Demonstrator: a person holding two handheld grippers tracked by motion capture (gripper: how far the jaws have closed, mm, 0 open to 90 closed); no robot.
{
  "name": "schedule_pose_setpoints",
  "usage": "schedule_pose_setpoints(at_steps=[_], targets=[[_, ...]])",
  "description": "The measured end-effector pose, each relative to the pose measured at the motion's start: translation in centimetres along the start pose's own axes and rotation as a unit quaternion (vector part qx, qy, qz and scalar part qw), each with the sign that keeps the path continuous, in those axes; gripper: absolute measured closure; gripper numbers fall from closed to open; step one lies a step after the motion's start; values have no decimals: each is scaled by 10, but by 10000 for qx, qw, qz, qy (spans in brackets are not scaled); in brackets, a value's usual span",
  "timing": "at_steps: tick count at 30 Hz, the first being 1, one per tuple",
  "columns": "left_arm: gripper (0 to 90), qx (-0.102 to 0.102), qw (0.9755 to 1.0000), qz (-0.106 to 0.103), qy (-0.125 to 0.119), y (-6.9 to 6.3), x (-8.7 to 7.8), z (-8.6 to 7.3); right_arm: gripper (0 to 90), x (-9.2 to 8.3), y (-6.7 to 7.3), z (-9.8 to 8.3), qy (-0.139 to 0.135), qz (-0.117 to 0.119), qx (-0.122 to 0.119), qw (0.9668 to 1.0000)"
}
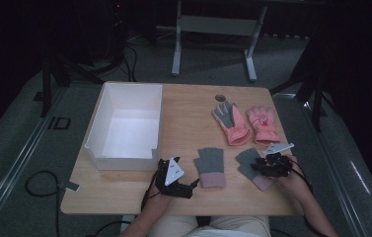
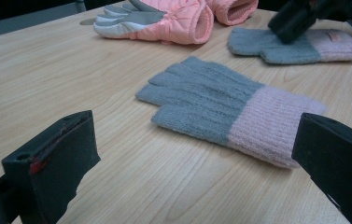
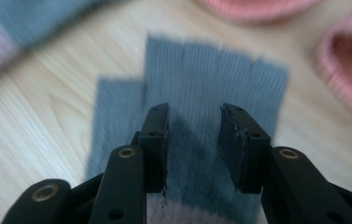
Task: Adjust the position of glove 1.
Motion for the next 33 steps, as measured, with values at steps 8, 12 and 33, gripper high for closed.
schedule_pose_setpoints(at_steps=[8,12,33], targets=[[0,57,10000,-6,24,-1,0,0,735,0,3,-4,-127,-16,159,9998],[0,0,10000,-10,14,0,0,0,789,0,5,-5,-167,-99,223,9996],[0,99,9999,86,56,-2,1,0,847,-74,52,26,-1097,-1033,2273,9621]])
Point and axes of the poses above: each handheld gripper's, and its own axes: x roughly forward along the jaws, z roughly out of its top, y roughly to its left, the point moved 1 cm from there along x, roughly forward along the jaws, and after that the axes turned 8 degrees about -x, right-handed, at the moved point
